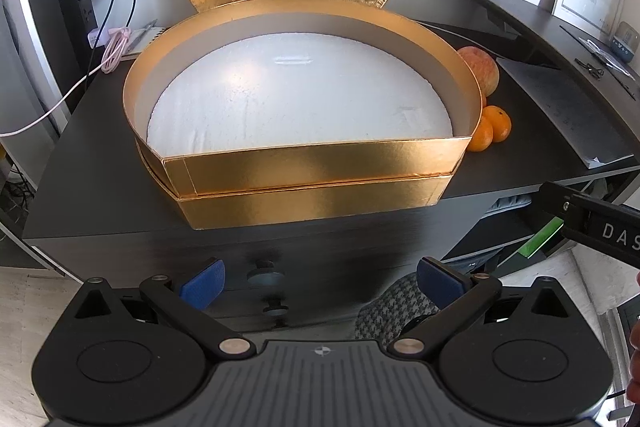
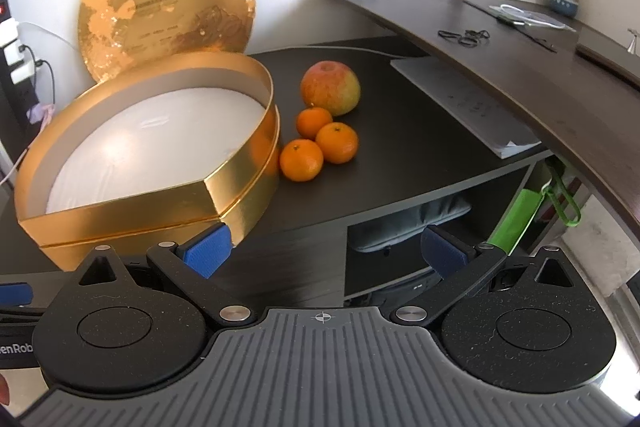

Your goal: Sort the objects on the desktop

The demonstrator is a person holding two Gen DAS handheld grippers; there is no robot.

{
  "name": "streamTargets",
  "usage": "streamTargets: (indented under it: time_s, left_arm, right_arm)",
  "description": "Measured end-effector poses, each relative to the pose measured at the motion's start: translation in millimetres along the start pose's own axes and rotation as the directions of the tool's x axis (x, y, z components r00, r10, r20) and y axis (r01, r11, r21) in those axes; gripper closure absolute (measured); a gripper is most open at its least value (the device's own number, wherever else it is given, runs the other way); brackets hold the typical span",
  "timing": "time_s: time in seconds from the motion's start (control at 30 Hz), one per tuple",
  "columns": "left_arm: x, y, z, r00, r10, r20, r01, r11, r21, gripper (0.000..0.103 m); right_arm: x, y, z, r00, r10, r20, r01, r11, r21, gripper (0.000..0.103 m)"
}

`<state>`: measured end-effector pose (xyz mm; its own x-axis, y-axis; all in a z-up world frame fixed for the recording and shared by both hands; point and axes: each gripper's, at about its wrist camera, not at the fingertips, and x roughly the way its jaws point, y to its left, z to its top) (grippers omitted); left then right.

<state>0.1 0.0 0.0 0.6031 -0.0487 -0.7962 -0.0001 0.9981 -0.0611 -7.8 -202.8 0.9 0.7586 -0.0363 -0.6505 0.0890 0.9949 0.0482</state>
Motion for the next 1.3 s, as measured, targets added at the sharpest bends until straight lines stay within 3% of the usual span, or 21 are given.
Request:
streamTargets:
  time_s: [0.33,0.83,0.93,1.23,1.3]
  left_arm:
    - [1.7,0.2,1.6,1.000,0.002,-0.011,-0.002,1.000,-0.001,0.000]
    - [2.8,-0.9,1.9,1.000,-0.001,-0.018,0.001,1.000,0.001,0.000]
    - [3.1,-1.4,1.5,1.000,-0.001,-0.019,0.001,1.000,0.002,0.000]
    - [2.9,-1.9,0.4,1.000,-0.001,-0.021,0.001,1.000,0.003,0.000]
    - [2.8,-2.0,0.5,1.000,0.000,-0.021,0.001,1.000,0.003,0.000]
  right_arm:
    - [17.8,0.7,24.3,1.000,0.000,0.003,0.000,1.000,0.003,0.000]
    - [-5.1,5.5,-13.1,1.000,-0.011,0.025,0.010,1.000,0.020,0.000]
    - [3.2,7.6,-2.0,1.000,-0.014,0.016,0.014,1.000,0.024,0.000]
    - [-17.4,9.5,-32.4,1.000,-0.023,0.016,0.022,0.999,0.036,0.000]
    - [-4.7,3.1,-11.3,1.000,-0.009,0.002,0.009,0.999,0.032,0.000]
